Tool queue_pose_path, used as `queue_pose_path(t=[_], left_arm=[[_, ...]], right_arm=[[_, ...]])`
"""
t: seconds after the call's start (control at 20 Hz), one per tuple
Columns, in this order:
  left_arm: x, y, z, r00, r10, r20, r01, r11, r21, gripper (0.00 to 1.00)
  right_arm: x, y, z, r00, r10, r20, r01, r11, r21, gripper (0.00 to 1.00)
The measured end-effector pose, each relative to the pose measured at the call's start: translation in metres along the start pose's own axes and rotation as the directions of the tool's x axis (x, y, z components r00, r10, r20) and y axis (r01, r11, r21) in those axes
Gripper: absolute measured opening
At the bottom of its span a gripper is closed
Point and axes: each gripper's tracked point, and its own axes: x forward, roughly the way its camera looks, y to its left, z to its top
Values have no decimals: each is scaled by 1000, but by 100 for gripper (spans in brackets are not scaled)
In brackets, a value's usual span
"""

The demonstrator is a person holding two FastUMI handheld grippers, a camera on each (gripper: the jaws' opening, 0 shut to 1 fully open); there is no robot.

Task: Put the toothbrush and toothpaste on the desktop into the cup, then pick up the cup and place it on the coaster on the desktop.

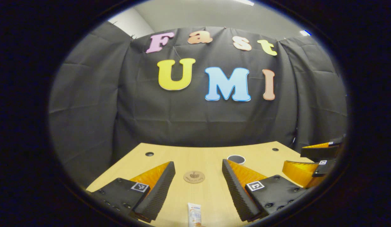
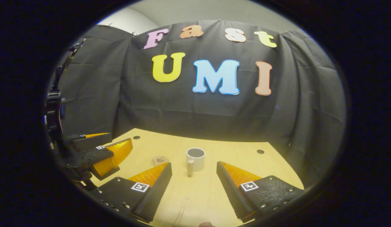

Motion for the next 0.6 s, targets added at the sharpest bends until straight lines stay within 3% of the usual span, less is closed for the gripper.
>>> queue_pose_path(t=[0.05,0.15,0.2,0.3,0.45,0.6], left_arm=[[3,4,-7,1000,5,-30,-5,1000,-7,100],[11,11,-25,994,10,-106,-11,1000,-10,91],[15,16,-33,989,13,-145,-14,1000,-8,96],[25,23,-50,976,8,-219,-10,1000,-8,96],[38,25,-75,944,-12,-330,4,1000,-25,100],[47,23,-105,899,-36,-437,16,999,-48,96]], right_arm=[[2,3,-6,1000,10,-28,-10,1000,2,89],[9,7,-20,996,25,-85,-24,1000,5,89],[11,9,-27,993,31,-110,-30,1000,10,89],[17,13,-41,986,43,-164,-39,999,26,89],[25,18,-62,967,58,-248,-46,997,55,89],[33,22,-79,944,60,-324,-41,997,64,89]])
